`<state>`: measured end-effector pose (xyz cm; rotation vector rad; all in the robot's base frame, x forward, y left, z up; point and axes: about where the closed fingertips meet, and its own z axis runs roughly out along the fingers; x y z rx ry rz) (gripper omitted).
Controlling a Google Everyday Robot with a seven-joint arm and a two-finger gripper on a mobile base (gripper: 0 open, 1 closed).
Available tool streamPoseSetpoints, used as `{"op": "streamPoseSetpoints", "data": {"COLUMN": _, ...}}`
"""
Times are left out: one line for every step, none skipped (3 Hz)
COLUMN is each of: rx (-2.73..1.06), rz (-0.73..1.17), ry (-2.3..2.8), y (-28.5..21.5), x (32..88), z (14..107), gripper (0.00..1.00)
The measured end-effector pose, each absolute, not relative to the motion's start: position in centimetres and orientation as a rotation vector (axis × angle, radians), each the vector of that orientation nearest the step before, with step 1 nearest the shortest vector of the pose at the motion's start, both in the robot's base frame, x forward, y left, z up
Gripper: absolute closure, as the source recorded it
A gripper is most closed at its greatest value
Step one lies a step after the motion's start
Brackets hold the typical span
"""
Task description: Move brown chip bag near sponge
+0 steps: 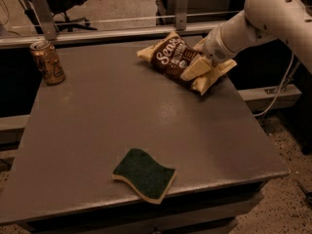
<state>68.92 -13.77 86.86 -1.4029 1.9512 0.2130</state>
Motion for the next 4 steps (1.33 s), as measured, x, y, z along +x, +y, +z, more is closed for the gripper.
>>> {"op": "streamPoseSetpoints", "data": {"rx": -1.4, "rz": 0.231, "ry": 1.93, "y": -14.1, "x": 68.1, "z": 88.2, "gripper": 0.65}}
{"op": "streamPoseSetpoints", "data": {"rx": -1.426, "rz": 0.262, "ry": 1.878, "y": -14.1, "x": 65.5, "z": 91.2, "gripper": 0.88}}
{"op": "streamPoseSetpoints", "data": {"rx": -1.467, "rz": 0.337, "ry": 1.827, "y": -13.1, "x": 61.5, "z": 93.4, "gripper": 1.0}}
{"op": "streamPoseSetpoints", "data": {"rx": -1.507, "rz": 0.491, "ry": 1.78, "y": -10.3, "x": 56.1, "z": 94.9, "gripper": 1.0}}
